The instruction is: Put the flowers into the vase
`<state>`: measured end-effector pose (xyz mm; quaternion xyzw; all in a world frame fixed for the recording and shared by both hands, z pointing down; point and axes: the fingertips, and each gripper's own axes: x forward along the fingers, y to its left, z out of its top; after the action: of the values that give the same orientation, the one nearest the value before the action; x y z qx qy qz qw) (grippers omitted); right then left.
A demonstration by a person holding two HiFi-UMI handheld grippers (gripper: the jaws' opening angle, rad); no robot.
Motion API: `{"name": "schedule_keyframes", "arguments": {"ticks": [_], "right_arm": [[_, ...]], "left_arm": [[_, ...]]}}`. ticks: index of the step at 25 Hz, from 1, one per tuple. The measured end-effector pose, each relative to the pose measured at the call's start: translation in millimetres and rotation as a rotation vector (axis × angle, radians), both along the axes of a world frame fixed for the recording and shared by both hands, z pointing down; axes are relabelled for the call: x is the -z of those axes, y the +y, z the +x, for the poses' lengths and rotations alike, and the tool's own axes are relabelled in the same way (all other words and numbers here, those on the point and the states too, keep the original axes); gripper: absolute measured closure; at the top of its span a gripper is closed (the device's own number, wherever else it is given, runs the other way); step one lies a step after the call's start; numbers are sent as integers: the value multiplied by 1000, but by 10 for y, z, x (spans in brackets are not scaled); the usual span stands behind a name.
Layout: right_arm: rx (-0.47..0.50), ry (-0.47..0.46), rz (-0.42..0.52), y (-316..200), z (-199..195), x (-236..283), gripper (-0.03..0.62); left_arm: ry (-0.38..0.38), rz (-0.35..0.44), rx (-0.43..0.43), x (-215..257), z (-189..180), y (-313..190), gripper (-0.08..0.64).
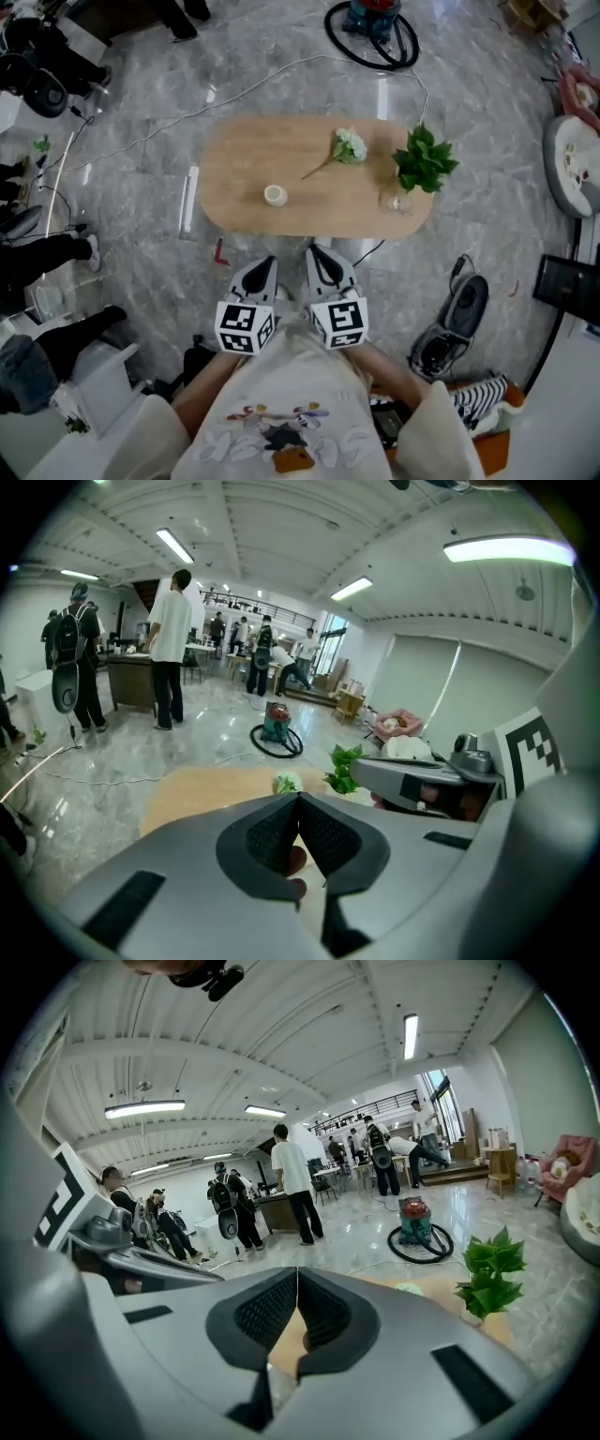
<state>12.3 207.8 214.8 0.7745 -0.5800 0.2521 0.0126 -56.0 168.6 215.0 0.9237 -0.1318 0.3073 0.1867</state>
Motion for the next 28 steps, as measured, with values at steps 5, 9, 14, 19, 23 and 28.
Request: {"name": "schedule_keyframes", "arguments": {"ticks": [5,9,14,19,23,28], "right_arm": [[40,-75,-44,-222,513,-286,584],[83,-93,-57,-397,736,-390,584],[137,-177,-53,-504,835,-606,584],[167,-212,-58,-714,950,-790,584],[193,-205,-77,-814,1000,-999,584],[150,-213,-95,-908,1123,-1257,584]], "left_arm": [[-58,-10,62,-172,455,-196,560],[-83,-22,102,-300,688,-346,561],[-111,-44,122,-449,892,-461,561],[-120,-61,128,-687,1082,-663,560],[-124,-74,132,-882,1181,-750,560],[-126,-99,127,-1150,1245,-819,561]]}}
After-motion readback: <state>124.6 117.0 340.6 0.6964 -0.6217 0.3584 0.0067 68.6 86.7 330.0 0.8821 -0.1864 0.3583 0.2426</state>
